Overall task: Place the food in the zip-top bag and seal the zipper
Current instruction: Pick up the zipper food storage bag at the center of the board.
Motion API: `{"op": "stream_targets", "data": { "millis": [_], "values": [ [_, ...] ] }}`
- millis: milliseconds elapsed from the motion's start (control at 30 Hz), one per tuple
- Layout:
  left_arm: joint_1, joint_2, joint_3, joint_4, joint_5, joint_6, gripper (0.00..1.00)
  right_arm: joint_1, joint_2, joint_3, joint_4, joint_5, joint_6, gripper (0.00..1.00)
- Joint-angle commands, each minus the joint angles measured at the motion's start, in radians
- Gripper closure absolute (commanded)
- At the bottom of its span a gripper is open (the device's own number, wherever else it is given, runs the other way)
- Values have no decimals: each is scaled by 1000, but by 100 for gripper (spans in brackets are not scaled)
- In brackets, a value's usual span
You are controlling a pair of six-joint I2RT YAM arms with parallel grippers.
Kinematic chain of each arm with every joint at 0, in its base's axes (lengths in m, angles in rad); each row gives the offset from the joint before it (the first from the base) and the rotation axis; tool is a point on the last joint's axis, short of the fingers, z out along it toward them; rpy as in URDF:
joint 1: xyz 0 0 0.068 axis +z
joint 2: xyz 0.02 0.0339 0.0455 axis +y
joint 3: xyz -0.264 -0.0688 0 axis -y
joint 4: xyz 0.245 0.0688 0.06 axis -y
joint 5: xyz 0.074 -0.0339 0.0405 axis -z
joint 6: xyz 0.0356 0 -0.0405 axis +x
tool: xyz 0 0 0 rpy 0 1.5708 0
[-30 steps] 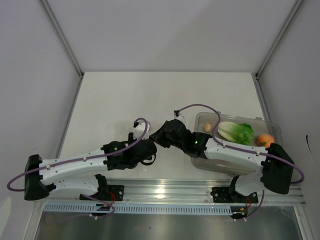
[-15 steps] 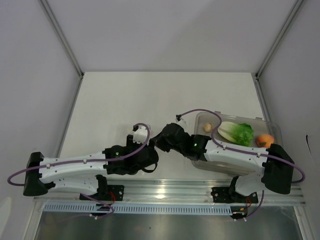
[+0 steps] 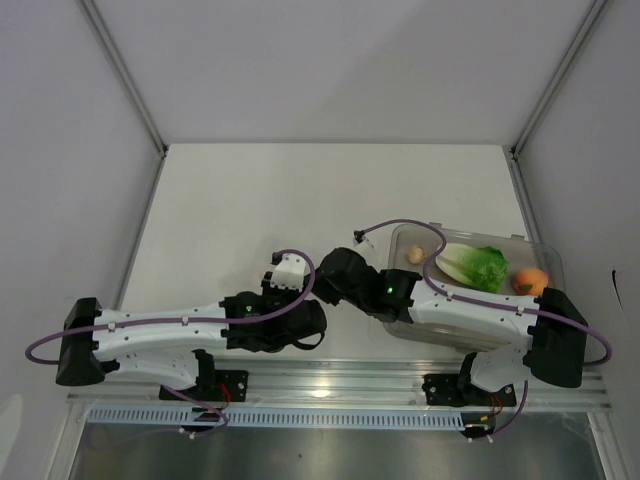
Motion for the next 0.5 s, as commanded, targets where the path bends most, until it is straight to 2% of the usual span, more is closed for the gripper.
{"op": "stream_targets", "data": {
  "millis": [0, 367, 433, 467],
  "values": [
    [-5, -24, 38, -21, -56, -15, 58, 10, -23, 35, -19, 45, 16, 100],
    [-7, -41, 48, -33, -59, 2, 73, 10, -23, 25, -4, 24, -11, 100],
    [-7, -45, 50, -35, -56, 10, 72, 10, -27, 14, 9, 19, -14, 100],
    [-7, -44, 53, -35, -55, 10, 63, 10, -30, 12, 15, 16, -16, 100]
  ]
}}
